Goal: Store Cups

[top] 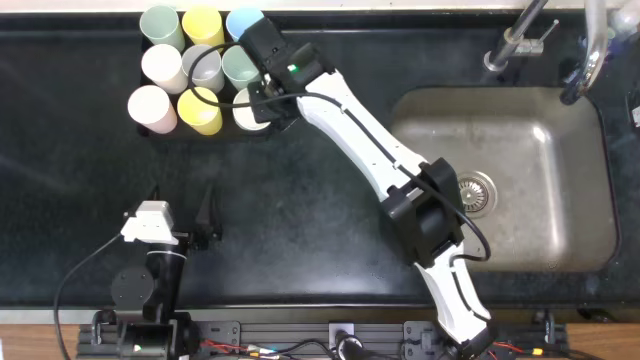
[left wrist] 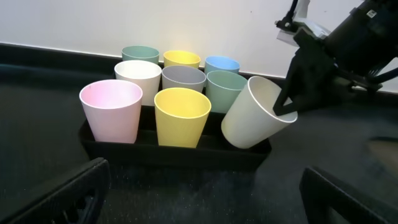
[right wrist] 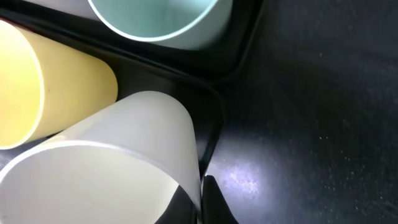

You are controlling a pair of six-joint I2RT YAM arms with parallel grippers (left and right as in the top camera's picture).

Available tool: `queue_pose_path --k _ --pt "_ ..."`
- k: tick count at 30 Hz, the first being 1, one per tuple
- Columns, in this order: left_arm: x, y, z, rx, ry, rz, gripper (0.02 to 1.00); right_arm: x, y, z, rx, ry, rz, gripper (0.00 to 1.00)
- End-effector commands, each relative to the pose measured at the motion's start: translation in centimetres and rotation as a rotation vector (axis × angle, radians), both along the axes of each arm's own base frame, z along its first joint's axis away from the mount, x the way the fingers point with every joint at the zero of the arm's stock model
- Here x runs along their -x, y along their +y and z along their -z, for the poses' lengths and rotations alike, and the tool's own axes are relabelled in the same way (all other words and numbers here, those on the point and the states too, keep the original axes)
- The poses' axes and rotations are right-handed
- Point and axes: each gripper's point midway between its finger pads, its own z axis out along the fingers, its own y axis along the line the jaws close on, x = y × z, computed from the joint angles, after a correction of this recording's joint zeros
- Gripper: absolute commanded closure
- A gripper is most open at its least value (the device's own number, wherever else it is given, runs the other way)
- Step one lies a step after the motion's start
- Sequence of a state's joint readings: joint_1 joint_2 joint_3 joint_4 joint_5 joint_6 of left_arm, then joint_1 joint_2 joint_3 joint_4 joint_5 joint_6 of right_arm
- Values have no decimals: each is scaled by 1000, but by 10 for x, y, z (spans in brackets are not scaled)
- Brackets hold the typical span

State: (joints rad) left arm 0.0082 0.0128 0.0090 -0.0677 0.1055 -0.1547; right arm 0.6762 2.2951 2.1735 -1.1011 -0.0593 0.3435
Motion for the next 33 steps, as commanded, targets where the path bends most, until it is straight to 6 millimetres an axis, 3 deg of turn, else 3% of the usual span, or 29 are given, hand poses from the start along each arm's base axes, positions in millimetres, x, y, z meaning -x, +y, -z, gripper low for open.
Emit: queue_pose_path --k 1,19,29,33 --pt "1 -3 -1 12 -5 17 20 -4 9 -5 -17 -24 3 956" --pt "1 -3 -1 11 -5 17 18 0 15 5 -9 -12 -13 923" --pt "1 -3 -1 11 -5 16 18 3 18 9 -6 -9 -21 741" --pt "1 -3 -1 12 -5 17 18 0 15 -6 -21 -32 -13 647"
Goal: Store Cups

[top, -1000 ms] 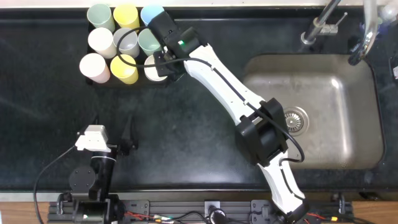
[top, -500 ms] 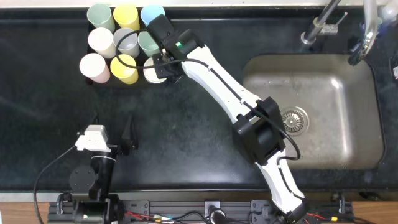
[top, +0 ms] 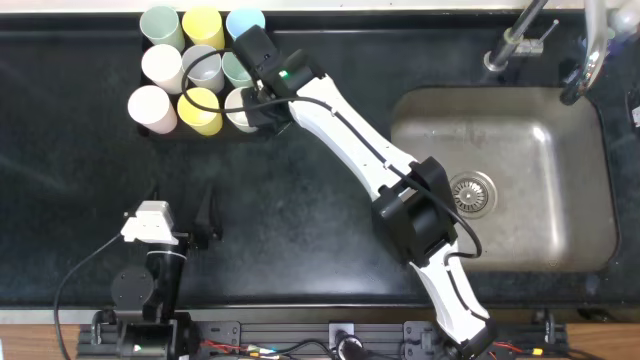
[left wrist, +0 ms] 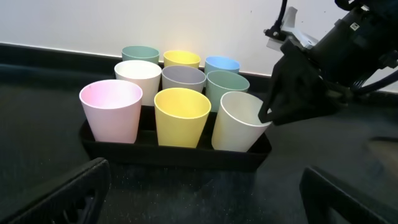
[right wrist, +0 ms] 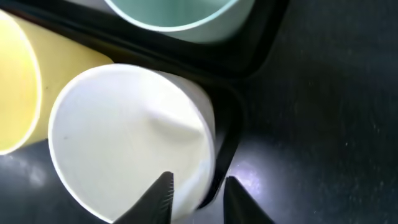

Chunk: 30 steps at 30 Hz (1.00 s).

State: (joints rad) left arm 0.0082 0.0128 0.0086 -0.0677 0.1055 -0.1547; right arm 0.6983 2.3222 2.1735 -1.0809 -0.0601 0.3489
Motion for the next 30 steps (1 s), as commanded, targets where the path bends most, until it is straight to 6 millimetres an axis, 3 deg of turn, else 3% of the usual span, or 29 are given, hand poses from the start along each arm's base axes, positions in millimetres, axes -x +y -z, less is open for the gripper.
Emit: queue_pose_path --k 1,4,8,12,15,16,22,26,30 --pt "1 -3 -1 11 -5 17 18 -6 1 -29 -35 -58 4 614" --pt "1 -3 -1 12 -5 17 18 -9 -7 -68 -70 -126 -14 535" --pt "1 -3 -1 11 -5 16 18 -10 -30 -137 -116 -259 -48 380" --pt "1 -3 -1 11 -5 17 18 -7 -74 -196 -127 -364 -42 255" --pt "1 -3 -1 11 -5 17 18 -5 -115 -225 -107 -413 -17 123" --pt "1 -3 -1 11 -5 17 18 -4 -129 -231 -97 -422 -5 9" --pt "1 -3 -1 11 -5 17 18 8 -210 -250 -37 -455 92 5" --pt "1 -3 -1 11 -5 17 18 26 -248 -242 -14 -482 144 3" --pt "1 -3 -1 12 -5 17 18 53 -273 -228 -23 -544 195 3"
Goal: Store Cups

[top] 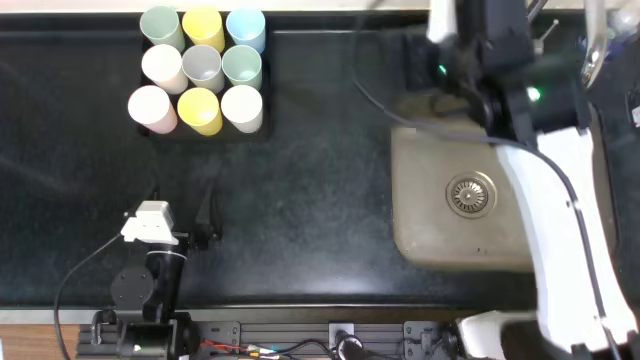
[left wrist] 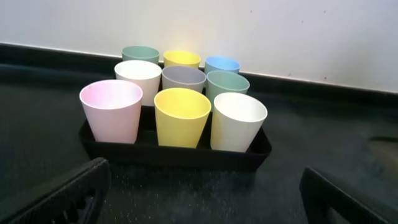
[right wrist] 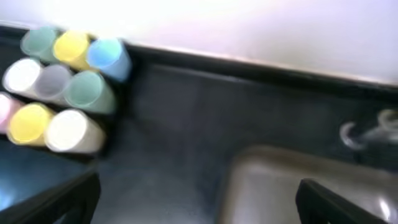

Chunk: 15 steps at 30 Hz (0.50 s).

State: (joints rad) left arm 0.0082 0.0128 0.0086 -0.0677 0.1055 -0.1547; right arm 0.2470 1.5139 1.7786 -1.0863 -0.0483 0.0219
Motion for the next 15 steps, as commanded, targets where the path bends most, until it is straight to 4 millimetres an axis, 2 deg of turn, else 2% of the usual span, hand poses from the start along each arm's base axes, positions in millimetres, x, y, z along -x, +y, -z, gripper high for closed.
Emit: queue_pose_path --k 1,8,15 --pt "1 -3 -1 11 -5 17 18 38 -26 2 -5 -95 26 3" --pt "1 -3 -1 12 -5 17 20 84 -61 20 -49 -363 106 3" --pt "1 -3 -1 12 -5 17 18 126 -68 37 -96 -646 113 1"
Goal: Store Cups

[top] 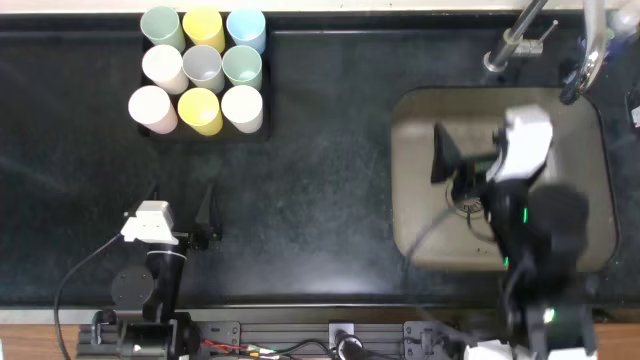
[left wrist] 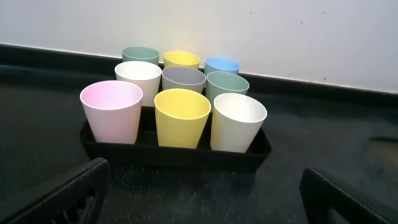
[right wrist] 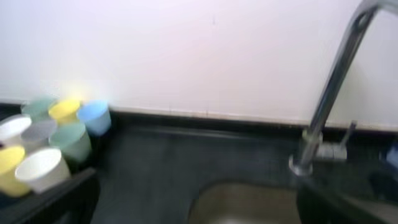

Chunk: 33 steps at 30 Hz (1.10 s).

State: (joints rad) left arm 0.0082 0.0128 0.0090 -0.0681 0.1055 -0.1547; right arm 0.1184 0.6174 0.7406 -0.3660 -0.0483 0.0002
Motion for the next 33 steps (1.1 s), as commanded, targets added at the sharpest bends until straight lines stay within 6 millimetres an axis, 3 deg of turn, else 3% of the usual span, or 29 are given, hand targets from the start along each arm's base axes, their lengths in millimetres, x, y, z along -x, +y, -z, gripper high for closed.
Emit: queue_pose_path --k 1,11,21,29,33 --pt "1 -3 -1 11 -5 17 18 20 -3 23 -8 -99 0 3" --pt "1 -3 -1 11 -5 17 18 41 -5 78 -18 -186 0 3" --pt "1 -3 -1 11 -5 17 18 34 -5 103 -33 -308 2 3" --pt "1 -3 -1 11 -5 17 20 33 -24 109 -26 -292 112 3" --pt "1 -3 -1 11 -5 17 18 33 -24 125 -16 -229 113 3"
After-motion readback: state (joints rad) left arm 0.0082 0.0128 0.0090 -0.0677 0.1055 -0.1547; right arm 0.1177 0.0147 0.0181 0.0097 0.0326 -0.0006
